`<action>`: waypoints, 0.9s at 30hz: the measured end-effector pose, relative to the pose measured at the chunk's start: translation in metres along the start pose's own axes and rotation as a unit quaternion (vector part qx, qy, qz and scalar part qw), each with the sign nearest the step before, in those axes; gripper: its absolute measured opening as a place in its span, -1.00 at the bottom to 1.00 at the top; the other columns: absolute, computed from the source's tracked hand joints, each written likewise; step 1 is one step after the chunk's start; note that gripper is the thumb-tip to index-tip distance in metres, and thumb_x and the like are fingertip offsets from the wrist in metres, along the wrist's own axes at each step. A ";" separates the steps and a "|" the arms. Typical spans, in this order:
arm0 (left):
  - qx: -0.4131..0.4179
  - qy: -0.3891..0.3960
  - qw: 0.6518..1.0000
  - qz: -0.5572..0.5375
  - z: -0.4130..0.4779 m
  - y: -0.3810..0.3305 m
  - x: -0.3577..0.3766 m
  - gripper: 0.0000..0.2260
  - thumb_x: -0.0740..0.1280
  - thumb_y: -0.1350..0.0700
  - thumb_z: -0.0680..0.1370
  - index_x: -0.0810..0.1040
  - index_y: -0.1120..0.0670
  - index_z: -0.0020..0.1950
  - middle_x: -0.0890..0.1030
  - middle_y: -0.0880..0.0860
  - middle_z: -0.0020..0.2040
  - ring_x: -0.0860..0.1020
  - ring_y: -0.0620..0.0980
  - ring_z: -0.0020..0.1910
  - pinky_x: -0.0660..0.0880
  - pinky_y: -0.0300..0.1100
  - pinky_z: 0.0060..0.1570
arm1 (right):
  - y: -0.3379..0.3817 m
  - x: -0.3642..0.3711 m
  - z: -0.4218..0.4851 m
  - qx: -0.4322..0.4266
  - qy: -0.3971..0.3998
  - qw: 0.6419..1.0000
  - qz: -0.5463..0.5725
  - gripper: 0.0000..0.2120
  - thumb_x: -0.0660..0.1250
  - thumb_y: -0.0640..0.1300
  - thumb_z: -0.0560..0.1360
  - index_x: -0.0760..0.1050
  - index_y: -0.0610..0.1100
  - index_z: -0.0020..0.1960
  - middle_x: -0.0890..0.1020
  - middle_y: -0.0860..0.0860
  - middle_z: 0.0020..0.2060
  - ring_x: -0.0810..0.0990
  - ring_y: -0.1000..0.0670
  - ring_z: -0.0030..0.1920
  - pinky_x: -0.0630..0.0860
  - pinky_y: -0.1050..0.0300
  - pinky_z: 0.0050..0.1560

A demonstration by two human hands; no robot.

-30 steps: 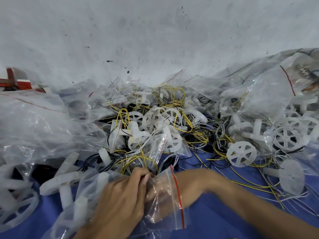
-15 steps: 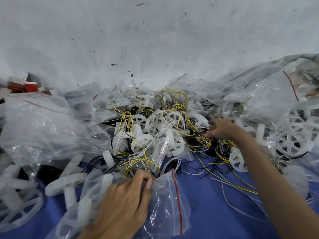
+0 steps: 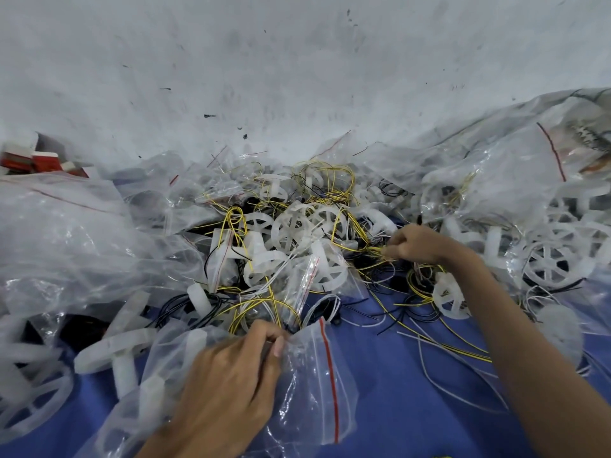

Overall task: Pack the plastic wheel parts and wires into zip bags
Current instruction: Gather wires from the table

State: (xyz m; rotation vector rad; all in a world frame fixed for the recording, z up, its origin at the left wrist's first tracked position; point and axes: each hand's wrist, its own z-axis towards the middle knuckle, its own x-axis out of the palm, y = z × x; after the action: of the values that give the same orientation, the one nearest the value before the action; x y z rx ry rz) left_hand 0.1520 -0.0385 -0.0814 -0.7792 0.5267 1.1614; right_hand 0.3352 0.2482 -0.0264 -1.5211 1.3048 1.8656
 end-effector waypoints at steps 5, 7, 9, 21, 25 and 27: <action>0.006 0.005 1.000 -0.011 0.001 -0.001 -0.002 -0.94 0.12 0.09 0.54 0.36 -0.05 -0.08 0.50 -0.16 -0.50 0.47 -0.22 -0.55 0.31 -0.52 -0.38 | 0.006 -0.015 -0.008 -0.044 -0.038 0.998 0.021 -0.75 0.22 -0.12 0.57 0.56 -0.19 -0.21 0.49 -0.04 -0.37 0.44 -0.02 -0.28 0.31 0.12 -0.19; 0.001 0.002 1.000 -0.011 0.000 -0.001 -0.002 -0.93 0.11 0.09 0.55 0.35 -0.06 -0.08 0.49 -0.15 -0.50 0.46 -0.22 -0.55 0.34 -0.46 -0.41 | 0.008 -0.016 -0.009 -0.026 -0.051 0.992 0.114 -0.72 0.19 -0.13 0.59 0.54 -0.33 -0.07 0.56 -0.21 -0.25 0.49 -0.10 -0.18 0.36 0.08 -0.13; -0.002 -0.001 1.000 -0.008 0.000 0.000 -0.001 -0.94 0.10 0.08 0.55 0.34 -0.07 -0.08 0.51 -0.15 -0.49 0.46 -0.23 -0.55 0.38 -0.38 -0.41 | 0.010 -0.016 -0.011 -0.013 -0.071 0.976 0.203 -0.70 0.15 -0.14 0.60 0.52 -0.34 -0.08 0.60 -0.30 -0.07 0.57 -0.22 -0.03 0.45 -0.07 0.08; -0.010 -0.010 1.000 -0.003 0.000 -0.001 -0.001 -0.93 0.11 0.06 0.55 0.37 -0.05 -0.07 0.49 -0.16 -0.50 0.47 -0.21 -0.53 0.33 -0.32 -0.43 | 0.036 -0.063 -0.030 -0.042 -0.168 0.808 0.563 -0.69 0.11 0.00 0.61 0.47 -0.15 -0.18 0.53 0.05 -0.51 0.43 0.11 -0.57 0.53 0.21 -0.41; -0.011 -0.007 1.000 -0.003 0.001 -0.001 -0.001 -0.92 0.12 0.07 0.55 0.39 -0.04 -0.08 0.47 -0.17 -0.50 0.45 -0.21 -0.54 0.33 -0.33 -0.46 | 0.041 -0.075 -0.048 -0.105 -0.089 0.804 0.578 -0.80 0.25 -0.07 0.55 0.53 -0.20 -0.09 0.49 0.02 -0.40 0.44 0.11 -0.44 0.62 0.11 -0.14; -0.011 -0.006 1.000 -0.003 0.001 -0.001 -0.001 -0.90 0.12 0.07 0.55 0.42 -0.02 -0.09 0.47 -0.18 -0.50 0.45 -0.21 -0.54 0.32 -0.35 -0.46 | 0.044 -0.075 -0.054 -0.141 -0.098 0.826 0.537 -0.91 0.30 -0.23 0.50 0.54 -0.23 -0.03 0.49 0.04 -0.39 0.48 0.10 -0.37 0.61 0.15 -0.09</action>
State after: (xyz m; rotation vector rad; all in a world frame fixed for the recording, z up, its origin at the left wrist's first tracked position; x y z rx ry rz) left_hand 0.1522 -0.0390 -0.0798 -0.7920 0.5016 1.1685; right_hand 0.3548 0.1989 0.0619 -0.5966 2.0798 2.8693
